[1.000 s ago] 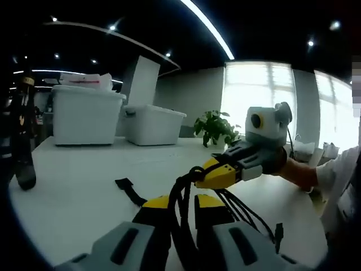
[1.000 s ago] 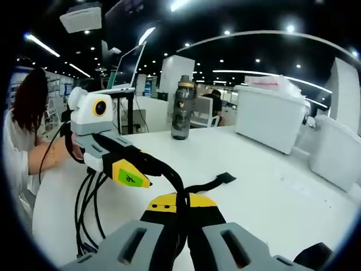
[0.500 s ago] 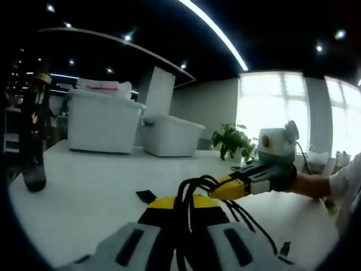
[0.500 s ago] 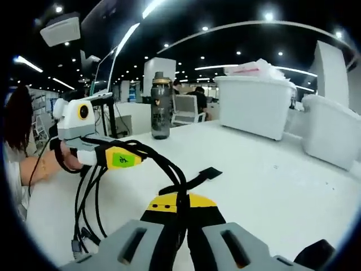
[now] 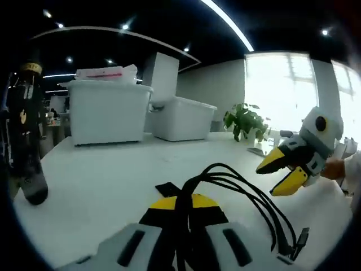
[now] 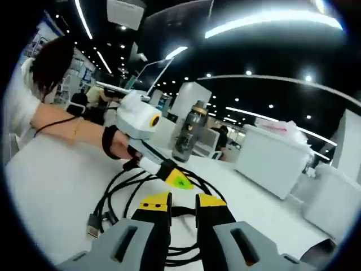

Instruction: Coil the Type-C to USB data cable on the desktop and secure it with Velcro straps.

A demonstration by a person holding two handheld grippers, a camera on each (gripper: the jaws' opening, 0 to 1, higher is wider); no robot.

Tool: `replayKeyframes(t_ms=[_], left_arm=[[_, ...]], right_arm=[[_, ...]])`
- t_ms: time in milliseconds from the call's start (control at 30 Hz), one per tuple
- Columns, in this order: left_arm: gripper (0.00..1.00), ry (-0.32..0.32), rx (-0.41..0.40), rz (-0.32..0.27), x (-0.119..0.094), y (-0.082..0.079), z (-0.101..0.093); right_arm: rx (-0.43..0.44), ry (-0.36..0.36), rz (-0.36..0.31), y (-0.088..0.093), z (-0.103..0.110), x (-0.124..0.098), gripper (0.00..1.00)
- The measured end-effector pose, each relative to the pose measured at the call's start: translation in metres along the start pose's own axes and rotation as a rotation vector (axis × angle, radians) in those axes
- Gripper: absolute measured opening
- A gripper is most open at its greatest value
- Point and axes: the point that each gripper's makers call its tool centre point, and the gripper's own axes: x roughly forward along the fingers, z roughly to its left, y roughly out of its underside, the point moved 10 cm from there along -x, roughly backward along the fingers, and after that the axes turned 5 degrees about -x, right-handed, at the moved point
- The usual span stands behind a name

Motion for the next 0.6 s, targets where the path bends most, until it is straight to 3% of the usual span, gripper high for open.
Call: replayKeyframes(t_ms=[67,200,400,500,533,600], left_arm=[[0.08,0.007,0.046,0.054,0.009,-0.001,0.009],[0.08,0.002,0.121,0.097,0.016,-0.002,0.01],[0.08,0.026,0.149,0.151,0.024,-0.002,0.013],[0.08,0.032,0.17,0.19,0.027,-0.001,0.015],[0.08,0.035,0.174,0.203,0.027,-0.001,0.017],[0.08,0.042,0.177,0.227,0.028,-0.002,0.019]], right_arm=[[-0.136,0.044,0.046,0.009,-0.009,0.008,0.16],[-0.27,0.009,0.088,0.02,-0.015,0.02,0.19],[-0.616,-0.021,0.15,0.027,-0.008,0.04,0.21],[-0.717,-0.058,0.157,0.028,-0.005,0.051,0.2],[-0.715,-0.073,0.151,0.028,-0.004,0.054,0.18],[-0.813,-0.094,0.149,0.028,-0.002,0.061,0.17]])
